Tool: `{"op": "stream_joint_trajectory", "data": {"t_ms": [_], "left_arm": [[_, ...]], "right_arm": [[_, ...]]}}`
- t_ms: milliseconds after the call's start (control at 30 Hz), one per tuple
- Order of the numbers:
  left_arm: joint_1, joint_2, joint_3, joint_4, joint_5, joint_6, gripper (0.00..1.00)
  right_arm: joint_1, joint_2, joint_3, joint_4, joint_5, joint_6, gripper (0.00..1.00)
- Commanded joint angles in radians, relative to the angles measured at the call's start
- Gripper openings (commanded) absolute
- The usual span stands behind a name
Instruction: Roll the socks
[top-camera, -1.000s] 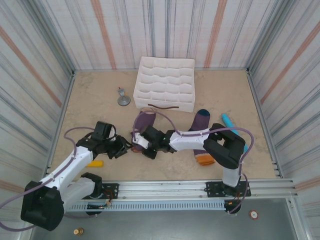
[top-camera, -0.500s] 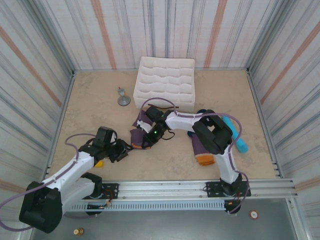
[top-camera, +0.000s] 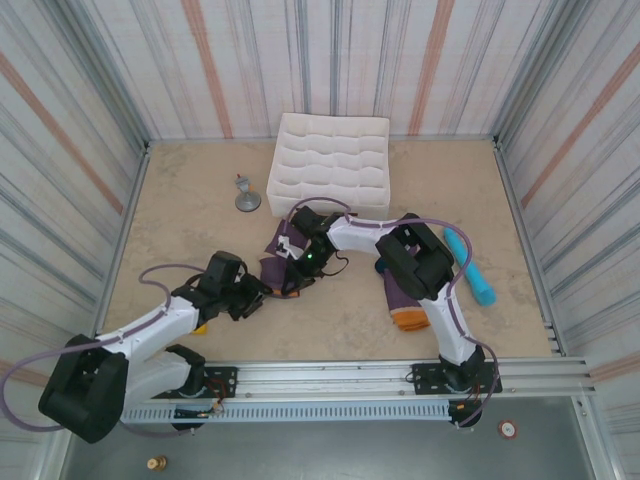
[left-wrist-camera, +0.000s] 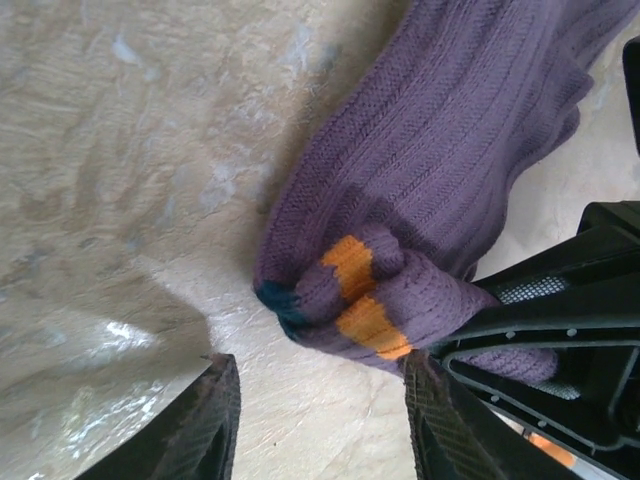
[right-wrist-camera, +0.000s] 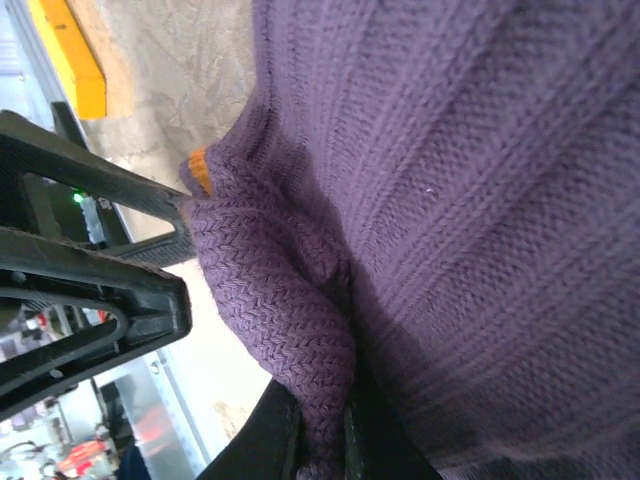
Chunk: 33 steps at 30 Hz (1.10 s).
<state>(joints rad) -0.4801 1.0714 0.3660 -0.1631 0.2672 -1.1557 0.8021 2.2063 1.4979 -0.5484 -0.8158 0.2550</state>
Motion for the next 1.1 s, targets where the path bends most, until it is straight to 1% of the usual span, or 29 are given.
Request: {"op": "stream_joint_trajectory", "data": {"t_ms": [0,67,200,600,700,767,800,867,900,967,1033,1067], "left_arm": [[-0.021,0.024,0.013,0.039,-0.082,-0.049,0.47],[-0.026,0.036,0.010,0.051,-0.092,-0.061,0.47],[-0.037,0.053,-0.005,0.086,-0.129,-0.095,0.42],[-0.097,0.125,-0.007,0.159,-0.212,-0.159,0.39],[-0.110,0.153,-0.007,0.169,-0.219,-0.170,0.32],[-0.112,0.165,-0.007,0.168,-0.217,-0.170,0.20],[-0.112,0.167,-0.006,0.164,-0.215,-0.167,0.16],[-0.113,0.171,0.004,0.138,-0.208,-0.148,0.11],[-0.113,0.170,0.011,0.122,-0.207,-0.137,0.09],[-0.110,0.166,0.021,0.088,-0.204,-0.118,0.04],[-0.099,0.150,0.018,0.074,-0.192,-0.105,0.00],[-0.086,0.140,0.016,0.065,-0.176,-0.096,0.00]], "right_arm": [[-0.008,0.045,0.013,-0.047,0.034,0.048,0.00],[-0.009,0.049,0.016,-0.045,0.032,0.053,0.00],[-0.010,0.056,0.023,-0.047,0.027,0.054,0.00],[-0.020,0.069,0.032,-0.040,0.005,0.061,0.01],[-0.025,0.072,0.031,-0.036,-0.003,0.063,0.01],[-0.027,0.074,0.032,-0.036,-0.003,0.063,0.03],[-0.028,0.072,0.031,-0.035,-0.003,0.063,0.03],[-0.029,0.068,0.024,-0.028,-0.002,0.063,0.05],[-0.030,0.065,0.018,-0.022,-0.002,0.060,0.07],[-0.031,0.045,0.001,0.002,0.010,0.055,0.15],[-0.030,0.016,-0.019,0.023,0.051,0.046,0.22],[-0.030,-0.006,-0.031,0.033,0.078,0.039,0.27]]}}
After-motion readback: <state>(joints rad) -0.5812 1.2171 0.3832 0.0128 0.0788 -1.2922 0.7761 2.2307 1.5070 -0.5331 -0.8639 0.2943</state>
